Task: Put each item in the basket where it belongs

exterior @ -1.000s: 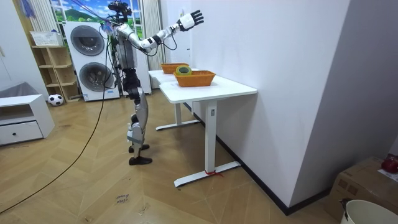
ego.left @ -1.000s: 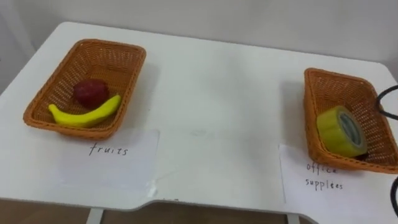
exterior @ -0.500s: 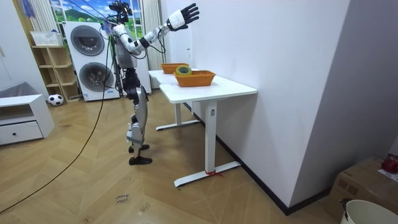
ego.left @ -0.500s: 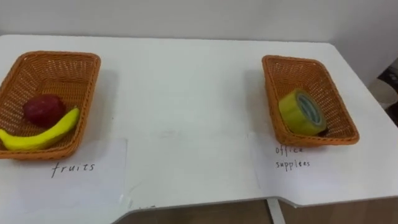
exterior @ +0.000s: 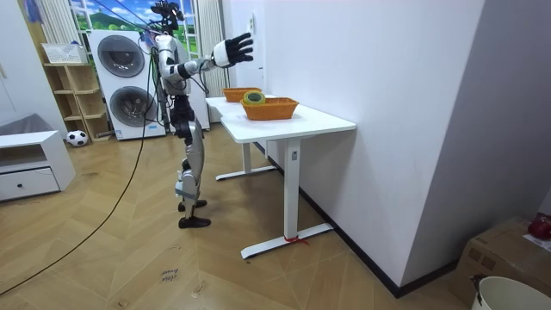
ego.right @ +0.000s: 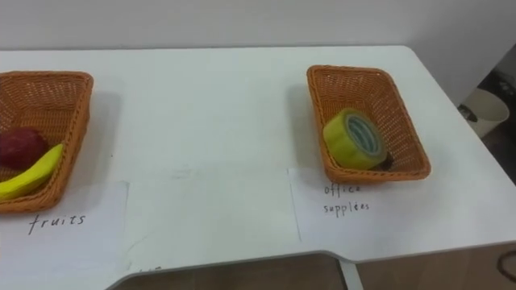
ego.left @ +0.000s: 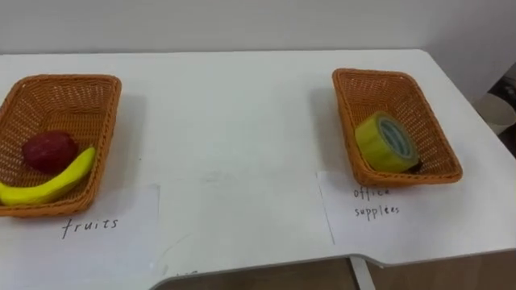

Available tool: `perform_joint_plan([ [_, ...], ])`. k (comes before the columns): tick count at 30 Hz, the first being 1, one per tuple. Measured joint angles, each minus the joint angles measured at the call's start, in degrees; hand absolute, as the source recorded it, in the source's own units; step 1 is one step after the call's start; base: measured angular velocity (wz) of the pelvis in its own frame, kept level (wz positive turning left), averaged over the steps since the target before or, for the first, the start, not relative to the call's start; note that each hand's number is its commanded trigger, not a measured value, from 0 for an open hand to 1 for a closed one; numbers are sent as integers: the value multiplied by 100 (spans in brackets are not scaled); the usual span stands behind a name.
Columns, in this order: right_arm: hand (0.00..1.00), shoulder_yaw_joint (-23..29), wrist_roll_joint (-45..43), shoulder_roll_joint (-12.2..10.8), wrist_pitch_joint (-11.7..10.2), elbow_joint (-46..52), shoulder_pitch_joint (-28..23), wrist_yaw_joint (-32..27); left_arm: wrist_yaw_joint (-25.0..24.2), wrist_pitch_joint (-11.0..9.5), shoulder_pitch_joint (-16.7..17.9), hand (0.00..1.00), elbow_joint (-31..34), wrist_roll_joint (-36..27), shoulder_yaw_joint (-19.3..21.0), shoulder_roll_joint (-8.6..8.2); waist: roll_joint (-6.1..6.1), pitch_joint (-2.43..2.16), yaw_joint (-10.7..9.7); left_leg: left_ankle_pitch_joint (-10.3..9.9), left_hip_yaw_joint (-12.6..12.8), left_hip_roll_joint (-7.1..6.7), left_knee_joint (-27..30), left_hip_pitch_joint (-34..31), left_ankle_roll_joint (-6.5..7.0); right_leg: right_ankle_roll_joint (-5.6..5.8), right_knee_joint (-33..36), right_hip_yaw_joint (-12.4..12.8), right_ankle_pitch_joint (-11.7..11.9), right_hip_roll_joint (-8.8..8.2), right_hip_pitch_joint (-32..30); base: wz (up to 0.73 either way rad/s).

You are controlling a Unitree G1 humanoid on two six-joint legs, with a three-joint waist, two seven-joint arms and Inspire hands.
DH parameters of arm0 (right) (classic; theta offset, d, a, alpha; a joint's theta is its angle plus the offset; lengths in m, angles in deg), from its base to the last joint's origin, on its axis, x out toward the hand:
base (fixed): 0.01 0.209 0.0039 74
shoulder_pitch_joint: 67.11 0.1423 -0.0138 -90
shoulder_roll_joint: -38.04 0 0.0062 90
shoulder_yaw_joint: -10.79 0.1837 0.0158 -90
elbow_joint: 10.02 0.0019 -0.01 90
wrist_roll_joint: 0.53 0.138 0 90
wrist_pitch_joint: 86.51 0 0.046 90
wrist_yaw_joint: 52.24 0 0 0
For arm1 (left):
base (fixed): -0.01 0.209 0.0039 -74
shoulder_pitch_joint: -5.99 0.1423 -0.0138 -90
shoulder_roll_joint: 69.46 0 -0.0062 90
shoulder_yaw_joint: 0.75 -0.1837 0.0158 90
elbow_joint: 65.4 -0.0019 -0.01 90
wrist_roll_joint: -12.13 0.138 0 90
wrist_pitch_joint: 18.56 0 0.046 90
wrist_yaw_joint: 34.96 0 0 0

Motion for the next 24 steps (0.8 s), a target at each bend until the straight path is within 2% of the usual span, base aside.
perform_joint_plan([
  [4, 0, 114, 392, -47, -5, -234, -333, -212, 67, 7, -5, 0, 38, -84, 16, 2, -9, -16, -79, 0, -11, 2, 4, -28, 0, -5, -61, 1, 3, 9, 14, 1],
  [11, 0, 347, 771, -464, -54, -801, -883, -539, 66, 41, -42, 0, 118, -85, 9, -11, -16, -32, -80, -12, 26, 20, 11, -47, -19, -15, -59, 4, 9, 25, -32, -3],
  [12, 0, 347, 910, -529, -74, -852, -886, -624, 66, 42, -55, 0, 120, -77, 9, -21, 50, -59, -68, -12, 77, 25, 4, -51, -19, -31, -57, 30, 19, 29, -56, -17],
  [15, 0, 350, 936, -671, -239, -1325, -909, -783, 55, 42, -95, 0, 108, -80, 11, -22, 84, -60, -63, -13, 99, 22, -2, -51, -19, -35, -59, 60, 21, 28, -53, -6],
  [16, 0, 357, 934, -713, -260, -1413, -918, -807, 53, 42, -90, 0, 117, -80, 13, -23, 96, -58, -65, -14, 99, 22, -2, -48, -18, -35, -59, 61, 21, 28, -54, 0],
  [18, 0, 406, 936, -970, -352, -1733, -985, -867, 51, 42, -84, 0, 127, -80, 16, -32, 139, -49, -69, -17, 103, 22, -4, -48, -18, -35, -57, 76, 21, 29, -61, 0],
  [19, 0, 406, 938, -1029, -352, -1806, -994, -879, 49, 42, -76, 0, 126, -80, 16, -42, 134, -36, -70, -17, 109, 22, -4, -48, -17, -35, -55, 82, 21, 28, -64, -4],
  [22, 0, 385, 1167, -1185, -361, -2219, -1098, -859, 48, 40, -58, 0, 102, -83, 16, -73, 243, -19, -43, -21, 127, 14, -56, -44, -14, -34, -57, 90, 21, 23, -75, -2],
  [24, 0, 382, 1205, -1451, -362, -2495, -1136, -789, 56, 39, -19, 0, 101, -85, 18, -76, 278, -16, -61, -20, 124, 13, -56, -41, -14, -43, -59, 93, 10, 26, -66, 0],
])
